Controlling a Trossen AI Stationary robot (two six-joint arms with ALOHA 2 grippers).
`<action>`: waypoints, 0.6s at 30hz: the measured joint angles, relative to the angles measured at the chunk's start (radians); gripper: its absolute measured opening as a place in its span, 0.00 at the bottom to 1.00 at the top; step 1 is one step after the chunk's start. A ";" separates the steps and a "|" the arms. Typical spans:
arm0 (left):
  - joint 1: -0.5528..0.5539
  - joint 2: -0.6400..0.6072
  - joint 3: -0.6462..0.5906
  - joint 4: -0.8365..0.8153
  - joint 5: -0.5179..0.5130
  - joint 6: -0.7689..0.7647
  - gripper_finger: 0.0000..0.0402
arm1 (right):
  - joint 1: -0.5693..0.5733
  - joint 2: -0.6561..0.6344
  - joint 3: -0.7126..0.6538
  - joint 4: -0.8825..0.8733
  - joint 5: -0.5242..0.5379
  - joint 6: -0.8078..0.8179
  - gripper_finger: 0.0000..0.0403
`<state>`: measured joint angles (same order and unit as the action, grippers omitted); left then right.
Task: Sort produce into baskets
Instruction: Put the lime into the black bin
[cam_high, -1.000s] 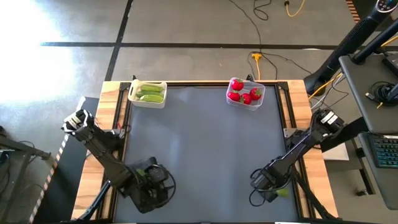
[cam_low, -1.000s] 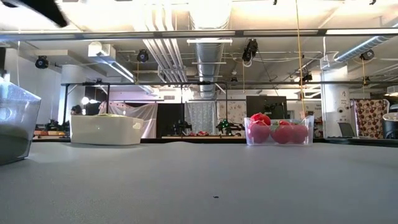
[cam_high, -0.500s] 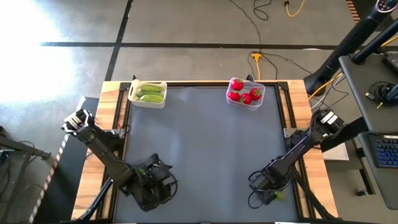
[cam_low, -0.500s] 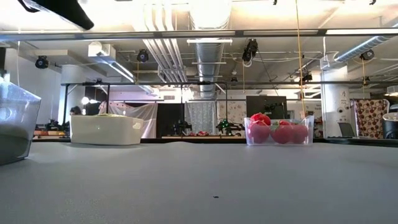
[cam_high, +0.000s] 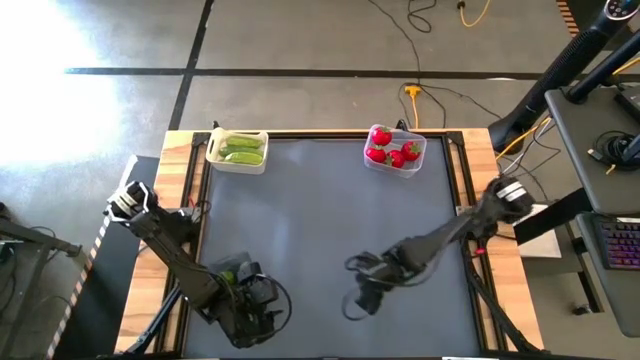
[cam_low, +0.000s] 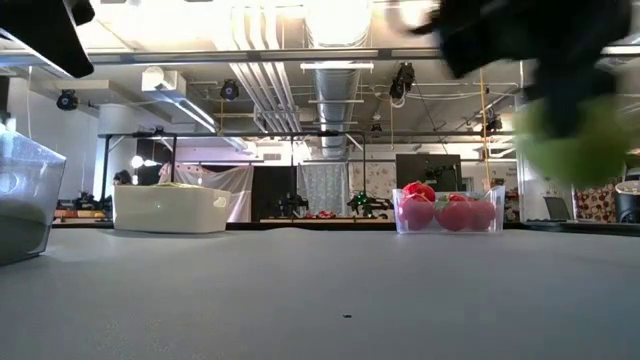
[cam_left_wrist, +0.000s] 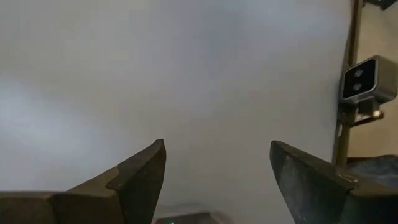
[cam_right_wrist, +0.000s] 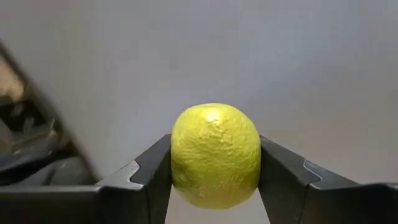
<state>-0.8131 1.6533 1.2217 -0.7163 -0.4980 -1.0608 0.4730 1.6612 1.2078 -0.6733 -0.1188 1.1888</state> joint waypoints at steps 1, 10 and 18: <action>0.000 0.006 0.000 0.014 0.001 -0.009 0.67 | -0.026 0.024 0.021 0.003 0.012 -0.050 0.46; -0.005 -0.022 0.005 -0.033 0.051 -0.133 0.67 | -0.174 0.280 0.217 -0.001 0.093 -0.470 0.46; -0.023 -0.023 0.001 -0.033 0.093 -0.209 0.67 | -0.205 0.375 0.326 0.010 0.121 -0.643 0.49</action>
<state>-0.8365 1.6306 1.2224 -0.7492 -0.4053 -1.2694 0.2684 2.0359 1.5334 -0.6631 0.0017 0.5457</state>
